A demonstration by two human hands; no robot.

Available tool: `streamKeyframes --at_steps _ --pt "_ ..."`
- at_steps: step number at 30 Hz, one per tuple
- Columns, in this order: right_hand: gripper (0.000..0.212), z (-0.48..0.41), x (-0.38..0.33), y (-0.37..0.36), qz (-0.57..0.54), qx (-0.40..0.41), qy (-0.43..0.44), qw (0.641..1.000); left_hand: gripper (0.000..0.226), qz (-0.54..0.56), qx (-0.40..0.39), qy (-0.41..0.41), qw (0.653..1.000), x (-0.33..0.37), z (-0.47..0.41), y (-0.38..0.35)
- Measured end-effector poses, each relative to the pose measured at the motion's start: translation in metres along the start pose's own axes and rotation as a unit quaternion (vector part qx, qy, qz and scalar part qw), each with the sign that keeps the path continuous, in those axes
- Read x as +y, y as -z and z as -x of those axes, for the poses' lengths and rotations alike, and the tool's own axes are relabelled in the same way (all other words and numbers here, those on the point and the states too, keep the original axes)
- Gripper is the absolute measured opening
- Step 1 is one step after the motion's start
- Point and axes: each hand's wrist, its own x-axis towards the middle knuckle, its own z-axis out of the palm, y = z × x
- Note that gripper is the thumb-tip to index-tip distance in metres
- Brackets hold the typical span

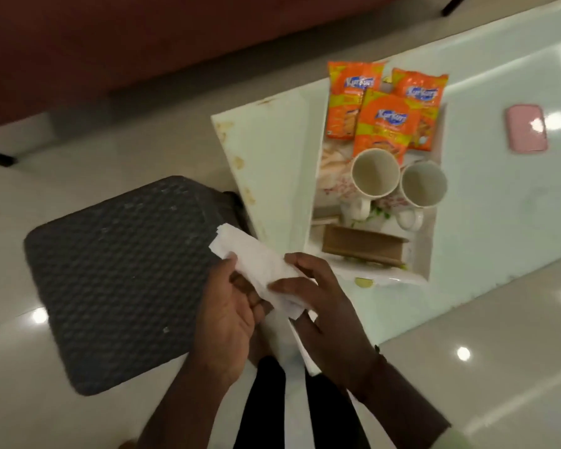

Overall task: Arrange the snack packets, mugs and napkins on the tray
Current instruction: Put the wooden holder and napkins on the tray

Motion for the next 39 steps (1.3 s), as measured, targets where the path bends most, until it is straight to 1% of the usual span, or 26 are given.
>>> streamKeyframes --at_steps 1,2,3,4,5,7,9,11,14,16,18,20,24,26,28,30,32,33,34,35,37,39 --pt "0.036 0.006 0.006 0.011 -0.001 -0.02 0.003 1.0 0.05 0.012 -0.014 0.01 1.0 -0.003 0.003 -0.01" --pt "0.041 0.012 0.012 0.024 0.011 -0.033 0.008 0.999 0.057 0.002 -0.015 0.018 1.0 -0.01 0.003 -0.021" --pt "0.048 0.018 0.019 0.036 0.03 -0.04 0.013 0.999 0.057 -0.015 -0.005 0.022 1.0 -0.017 0.003 -0.034" --pt "0.05 0.023 0.025 0.046 0.048 -0.038 0.014 0.998 0.051 -0.042 0.015 0.02 0.999 -0.026 0.001 -0.044" --pt "0.047 0.028 0.03 0.056 0.056 -0.026 0.009 0.998 0.043 -0.069 0.042 0.021 0.997 -0.034 0.0 -0.055" --pt "0.04 0.036 0.041 0.074 0.045 0.022 -0.003 0.999 0.025 -0.128 0.083 0.017 0.988 -0.046 -0.007 -0.072" --pt "0.043 0.04 0.054 0.093 0.014 0.074 -0.027 0.997 0.01 -0.191 0.102 -0.008 0.976 -0.053 -0.018 -0.083" --pt "0.041 0.037 0.064 0.111 -0.019 0.111 -0.055 0.992 0.006 -0.263 0.106 -0.031 0.958 -0.054 -0.027 -0.09" --pt "0.031 0.028 0.081 0.131 -0.038 0.157 -0.089 0.983 0.014 -0.376 0.098 -0.04 0.921 -0.057 -0.042 -0.102" --pt "0.023 0.019 0.093 0.139 -0.049 0.179 -0.136 0.973 0.022 -0.416 0.112 -0.033 0.902 -0.058 -0.054 -0.109" --pt "0.017 0.011 0.108 0.144 -0.048 0.18 -0.174 0.967 0.029 -0.452 0.127 -0.028 0.882 -0.061 -0.068 -0.115" --pt "0.015 0.005 0.122 0.143 -0.025 0.172 -0.184 0.967 0.034 -0.487 0.134 -0.038 0.862 -0.064 -0.081 -0.116" --pt "0.021 -0.002 0.141 0.135 0.015 0.155 -0.195 0.968 0.038 -0.507 0.15 -0.036 0.848 -0.074 -0.101 -0.114" --pt "0.025 -0.001 0.146 0.132 0.025 0.161 -0.208 0.965 0.041 -0.508 0.165 -0.027 0.845 -0.076 -0.107 -0.111" --pt "0.03 0.002 0.148 0.131 0.027 0.183 -0.216 0.959 0.048 -0.503 0.167 -0.026 0.848 -0.075 -0.107 -0.108" --pt "0.035 0.009 0.148 0.132 0.019 0.204 -0.229 0.952 0.049 -0.49 0.164 -0.028 0.856 -0.073 -0.102 -0.104" --pt "0.04 0.016 0.144 0.132 0.008 0.202 -0.238 0.95 0.053 -0.489 0.162 -0.041 0.856 -0.072 -0.091 -0.104" --pt "0.042 0.02 0.14 0.132 0.01 0.193 -0.238 0.952 0.053 -0.511 0.16 -0.054 0.843 -0.073 -0.084 -0.103" --pt "0.044 0.024 0.136 0.133 0.018 0.186 -0.232 0.955 0.05 -0.548 0.158 -0.076 0.818 -0.074 -0.077 -0.104" --pt "0.045 0.028 0.129 0.134 0.033 0.181 -0.219 0.958 0.046 -0.585 0.161 -0.11 0.787 -0.076 -0.068 -0.105" --pt "0.048 0.037 0.115 0.136 0.085 0.169 -0.185 0.964 0.042 -0.617 0.163 -0.189 0.746 -0.078 -0.046 -0.107" --pt "0.056 0.046 0.095 0.14 0.148 0.146 -0.16 0.965 0.045 -0.648 0.135 -0.265 0.701 -0.078 -0.023 -0.108"
